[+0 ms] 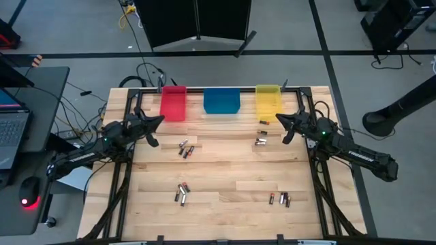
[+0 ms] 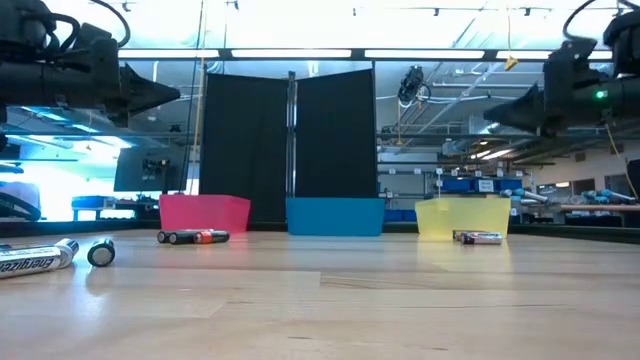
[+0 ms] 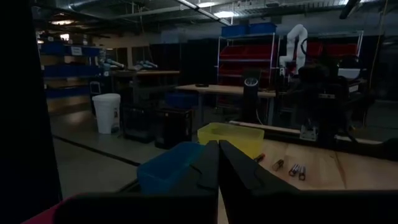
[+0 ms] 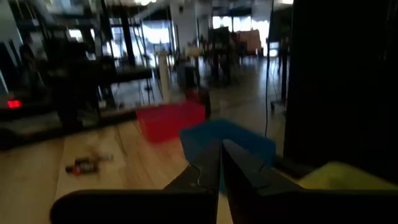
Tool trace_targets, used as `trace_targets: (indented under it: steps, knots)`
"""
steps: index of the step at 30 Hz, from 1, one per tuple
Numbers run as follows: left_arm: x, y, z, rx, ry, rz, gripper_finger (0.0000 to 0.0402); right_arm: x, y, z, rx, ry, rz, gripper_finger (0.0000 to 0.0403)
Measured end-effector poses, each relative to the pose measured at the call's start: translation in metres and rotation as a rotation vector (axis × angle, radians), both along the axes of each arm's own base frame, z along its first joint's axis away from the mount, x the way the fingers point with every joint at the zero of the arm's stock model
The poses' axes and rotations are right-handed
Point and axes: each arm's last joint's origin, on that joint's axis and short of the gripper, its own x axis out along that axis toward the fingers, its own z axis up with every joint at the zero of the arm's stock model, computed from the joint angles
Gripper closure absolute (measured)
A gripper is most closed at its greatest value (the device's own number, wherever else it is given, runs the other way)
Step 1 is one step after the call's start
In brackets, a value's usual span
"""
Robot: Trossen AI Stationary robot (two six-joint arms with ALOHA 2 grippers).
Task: Sort batteries
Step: Put the silver battery into the yellow bin
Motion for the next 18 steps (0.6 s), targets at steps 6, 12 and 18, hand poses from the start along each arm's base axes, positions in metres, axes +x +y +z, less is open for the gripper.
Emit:
trace_targets:
  steps: [6,12,18]
  knots:
    - [0.0,0.0,0.0,-0.024,-0.014,-0.006,0.0388,-0.002,0.001,0.017,0.0,-0.211,0.026,0.0375]
    - [0.0,0.0,0.003,-0.097,-0.084,-0.024,0.0388,0.002,0.006,0.028,0.014,-0.17,0.159,0.0394]
    - [0.0,0.0,0.002,-0.094,-0.071,-0.032,0.0388,0.017,0.009,0.043,0.118,0.015,0.221,0.0396]
